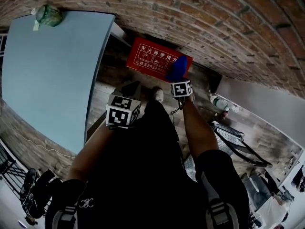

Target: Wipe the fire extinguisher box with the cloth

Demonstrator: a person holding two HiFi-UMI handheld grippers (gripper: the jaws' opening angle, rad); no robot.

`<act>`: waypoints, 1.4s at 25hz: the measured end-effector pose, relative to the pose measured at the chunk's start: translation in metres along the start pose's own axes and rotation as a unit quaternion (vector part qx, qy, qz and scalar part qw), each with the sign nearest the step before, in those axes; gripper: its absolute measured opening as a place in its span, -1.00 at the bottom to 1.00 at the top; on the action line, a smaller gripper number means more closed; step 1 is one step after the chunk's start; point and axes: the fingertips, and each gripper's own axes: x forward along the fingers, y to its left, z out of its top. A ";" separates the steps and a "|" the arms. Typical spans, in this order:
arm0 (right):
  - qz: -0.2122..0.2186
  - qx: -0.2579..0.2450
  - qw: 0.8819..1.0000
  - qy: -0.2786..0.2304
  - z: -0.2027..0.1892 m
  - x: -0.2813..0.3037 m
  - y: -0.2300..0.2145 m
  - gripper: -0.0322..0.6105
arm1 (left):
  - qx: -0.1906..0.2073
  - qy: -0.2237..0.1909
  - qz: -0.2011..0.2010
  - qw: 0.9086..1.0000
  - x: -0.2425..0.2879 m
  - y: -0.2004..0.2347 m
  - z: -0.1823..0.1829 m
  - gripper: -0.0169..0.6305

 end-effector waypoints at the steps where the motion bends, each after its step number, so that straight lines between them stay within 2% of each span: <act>1: 0.000 0.009 1.000 0.011 -0.005 -0.002 -0.005 -0.42 | 0.001 -0.003 0.000 1.000 0.000 -0.003 0.003 -0.93; 3: 0.000 0.013 1.000 0.027 -0.014 -0.008 -0.012 -0.42 | 0.001 -0.008 0.001 1.000 0.000 -0.009 0.008 -0.93; 8: -0.002 -0.029 0.999 0.016 -0.022 -0.039 -0.013 -0.42 | -0.002 -0.020 -0.006 1.000 -0.002 -0.027 0.018 -0.93; 11: -0.011 -0.012 1.000 0.004 -0.028 -0.058 -0.018 -0.42 | -0.001 -0.028 -0.016 0.999 -0.001 -0.038 0.026 -0.93; 15: -0.024 0.000 0.996 -0.084 -0.002 -0.111 -0.011 -0.42 | 0.006 -0.042 -0.029 0.999 0.004 -0.048 0.039 -0.93; 17: -0.009 0.016 0.989 -0.146 0.015 -0.149 0.000 -0.42 | 0.010 -0.052 -0.034 0.998 0.004 -0.052 0.049 -0.93; 19: 0.015 0.036 0.976 -0.216 0.034 -0.193 0.009 -0.42 | 0.015 -0.068 -0.037 0.997 0.001 -0.058 0.065 -0.93; 21: 0.023 0.055 0.957 -0.284 0.053 -0.239 0.015 -0.42 | 0.025 -0.088 -0.042 0.995 -0.006 -0.063 0.085 -0.93; 24: 0.003 0.086 0.926 -0.367 0.077 -0.307 0.016 -0.42 | 0.046 -0.117 -0.050 0.991 -0.021 -0.073 0.110 -0.93; 27: -0.023 0.120 0.887 -0.445 0.099 -0.380 0.017 -0.42 | 0.065 -0.140 -0.061 0.986 -0.042 -0.084 0.132 -0.93; 30: -0.052 0.122 0.852 -0.507 0.119 -0.442 0.025 -0.42 | 0.073 -0.173 -0.074 0.979 -0.073 -0.091 0.157 -0.93; 33: -0.083 0.112 0.832 -0.537 0.136 -0.479 0.035 -0.42 | 0.072 -0.215 -0.081 0.971 -0.106 -0.089 0.185 -0.93; 35: -0.094 0.108 0.829 -0.541 0.145 -0.491 0.041 -0.42 | 0.076 -0.242 -0.082 0.964 -0.128 -0.086 0.201 -0.93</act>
